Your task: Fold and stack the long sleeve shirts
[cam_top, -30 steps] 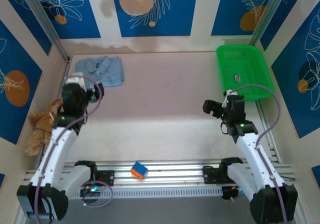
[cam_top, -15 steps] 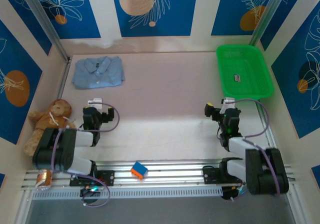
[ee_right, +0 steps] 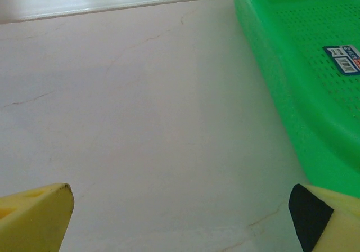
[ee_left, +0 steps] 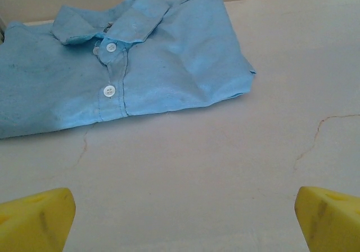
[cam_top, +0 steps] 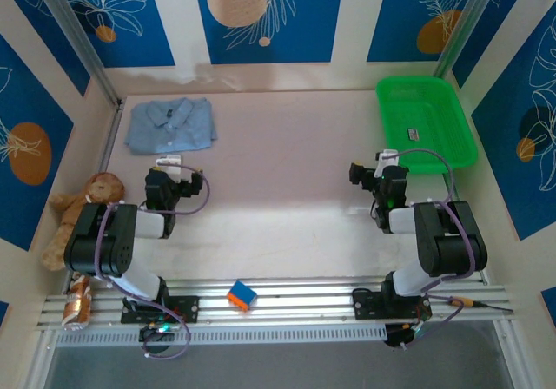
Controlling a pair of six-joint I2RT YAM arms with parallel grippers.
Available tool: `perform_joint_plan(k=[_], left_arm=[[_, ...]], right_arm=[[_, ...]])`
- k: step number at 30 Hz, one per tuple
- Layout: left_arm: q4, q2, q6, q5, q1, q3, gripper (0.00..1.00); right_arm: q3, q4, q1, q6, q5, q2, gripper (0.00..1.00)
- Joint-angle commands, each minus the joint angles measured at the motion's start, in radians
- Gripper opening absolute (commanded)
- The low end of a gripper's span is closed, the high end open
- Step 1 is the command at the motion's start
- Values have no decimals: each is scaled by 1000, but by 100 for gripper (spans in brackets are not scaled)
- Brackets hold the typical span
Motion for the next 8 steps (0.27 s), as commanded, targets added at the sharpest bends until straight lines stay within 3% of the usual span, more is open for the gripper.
perform_joint_plan(k=[1, 8], left_arm=[[2, -9, -3, 29, 10, -5, 100], [6, -11, -3, 31, 9, -8, 100]], right_arm=[[9, 1, 8, 10, 35, -7, 99], [2, 7, -2, 15, 14, -11, 99]])
